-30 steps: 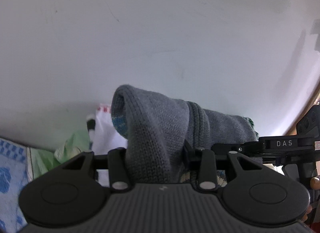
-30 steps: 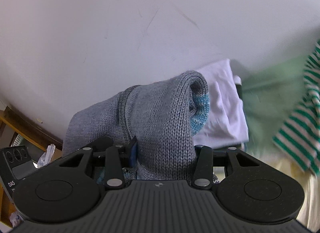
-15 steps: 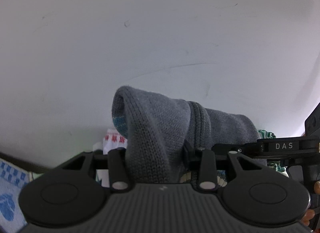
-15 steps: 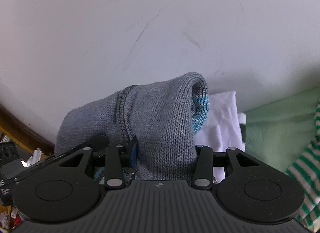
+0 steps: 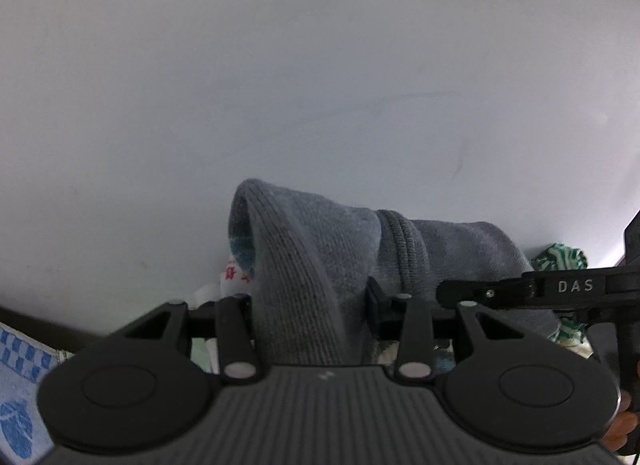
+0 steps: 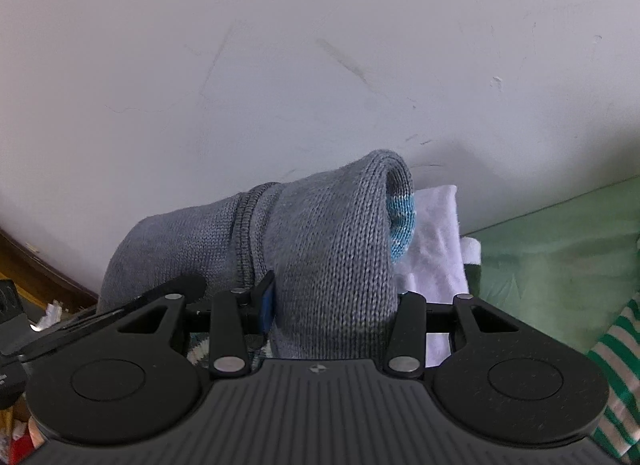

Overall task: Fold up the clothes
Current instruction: 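Carry the grey sweater with both grippers onto the stack of folded clothes, then open both grippers and release the sweater on top of the stack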

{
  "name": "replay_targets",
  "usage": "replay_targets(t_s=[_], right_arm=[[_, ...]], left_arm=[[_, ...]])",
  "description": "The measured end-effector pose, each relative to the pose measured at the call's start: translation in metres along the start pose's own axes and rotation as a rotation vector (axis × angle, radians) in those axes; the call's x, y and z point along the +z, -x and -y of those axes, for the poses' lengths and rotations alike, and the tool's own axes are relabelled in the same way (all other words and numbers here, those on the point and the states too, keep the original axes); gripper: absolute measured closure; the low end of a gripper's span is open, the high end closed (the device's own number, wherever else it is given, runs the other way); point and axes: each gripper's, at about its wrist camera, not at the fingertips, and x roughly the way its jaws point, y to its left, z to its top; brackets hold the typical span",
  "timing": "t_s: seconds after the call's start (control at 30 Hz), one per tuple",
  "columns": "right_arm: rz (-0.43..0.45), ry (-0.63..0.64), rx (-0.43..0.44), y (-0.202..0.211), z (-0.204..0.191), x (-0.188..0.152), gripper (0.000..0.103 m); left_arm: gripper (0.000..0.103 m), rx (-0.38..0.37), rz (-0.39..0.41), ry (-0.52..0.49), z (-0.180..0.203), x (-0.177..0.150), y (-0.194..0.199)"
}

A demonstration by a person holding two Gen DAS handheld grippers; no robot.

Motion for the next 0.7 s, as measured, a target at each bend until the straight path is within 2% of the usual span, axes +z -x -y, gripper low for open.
replay_targets(t_s=[0.13, 0.3, 0.33, 0.43, 0.47, 0.5, 0.57, 0.63, 0.7], right_arm=[[0.016, 0.036, -0.04, -0.006, 0.0, -0.005, 0.054], [0.033, 0.087, -0.069, -0.01, -0.001, -0.012, 0.047], [0.035, 0.092, -0.069, -0.01, -0.001, -0.013, 0.045], [0.066, 0.082, -0.074, 0.006, -0.001, -0.013, 0.043], [0.088, 0.079, -0.076, 0.014, -0.002, -0.013, 0.042], [0.134, 0.086, -0.075, 0.026, -0.003, -0.014, 0.042], [0.227, 0.107, -0.079, 0.05, -0.006, -0.014, 0.036], [0.329, 0.191, -0.12, 0.061, -0.015, -0.017, 0.038], [0.38, 0.316, -0.213, 0.055, -0.032, -0.022, 0.045]], left_arm=[[0.054, 0.027, -0.021, 0.02, -0.005, -0.009, -0.015], [0.036, 0.042, -0.02, 0.016, -0.008, -0.02, -0.024], [0.03, 0.043, -0.013, 0.021, -0.009, -0.021, -0.021], [0.025, 0.058, 0.023, 0.036, -0.023, -0.021, -0.009], [0.019, 0.074, 0.047, 0.032, -0.025, -0.022, 0.0], [0.018, 0.089, 0.081, 0.02, -0.027, -0.025, 0.012], [0.018, 0.12, 0.166, -0.002, -0.024, -0.025, 0.031], [0.02, 0.15, 0.246, -0.012, -0.018, -0.022, 0.046], [0.042, 0.177, 0.307, -0.024, -0.009, -0.019, 0.055]])
